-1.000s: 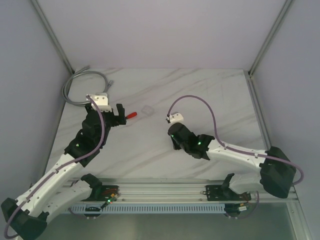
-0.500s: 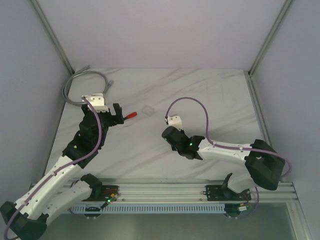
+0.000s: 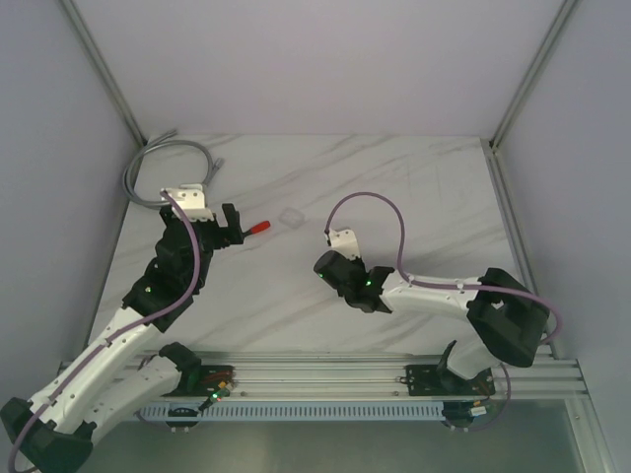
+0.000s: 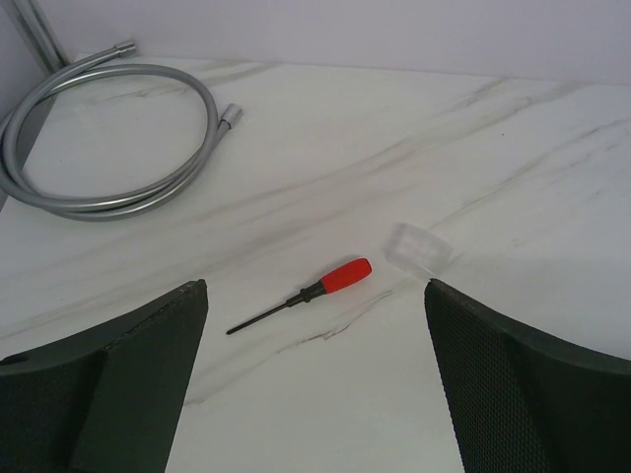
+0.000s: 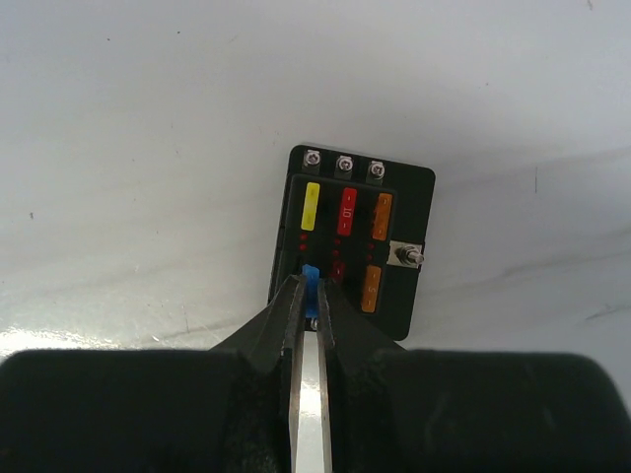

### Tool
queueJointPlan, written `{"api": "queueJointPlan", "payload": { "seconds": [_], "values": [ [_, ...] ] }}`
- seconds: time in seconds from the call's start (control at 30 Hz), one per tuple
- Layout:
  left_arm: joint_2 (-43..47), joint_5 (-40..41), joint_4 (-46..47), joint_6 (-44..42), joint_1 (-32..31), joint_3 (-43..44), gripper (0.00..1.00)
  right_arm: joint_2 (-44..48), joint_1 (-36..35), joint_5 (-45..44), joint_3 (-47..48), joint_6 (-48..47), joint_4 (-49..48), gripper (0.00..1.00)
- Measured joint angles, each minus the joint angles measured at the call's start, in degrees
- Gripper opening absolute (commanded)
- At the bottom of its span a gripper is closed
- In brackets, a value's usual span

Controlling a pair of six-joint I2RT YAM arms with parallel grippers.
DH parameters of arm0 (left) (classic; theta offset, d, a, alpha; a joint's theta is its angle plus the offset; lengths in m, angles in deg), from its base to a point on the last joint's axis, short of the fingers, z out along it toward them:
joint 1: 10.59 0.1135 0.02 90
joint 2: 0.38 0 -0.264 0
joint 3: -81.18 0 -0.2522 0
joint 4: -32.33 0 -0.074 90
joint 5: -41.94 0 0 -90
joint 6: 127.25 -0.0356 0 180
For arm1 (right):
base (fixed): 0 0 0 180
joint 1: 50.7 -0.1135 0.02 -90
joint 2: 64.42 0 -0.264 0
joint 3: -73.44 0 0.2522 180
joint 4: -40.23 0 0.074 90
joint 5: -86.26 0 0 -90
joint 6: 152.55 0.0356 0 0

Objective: Snap on the fuse box
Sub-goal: Install the fuse at the fuse box base.

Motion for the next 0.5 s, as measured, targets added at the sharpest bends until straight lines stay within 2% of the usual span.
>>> {"api": "queueJointPlan", "payload": {
  "seconds": [0.5],
  "values": [
    [0.5,0.0,0.0,0.0,0.0,-0.2,1.00,0.0,0.0,-0.8,1.4,2.2,1.3,0.00]
  ]
}}
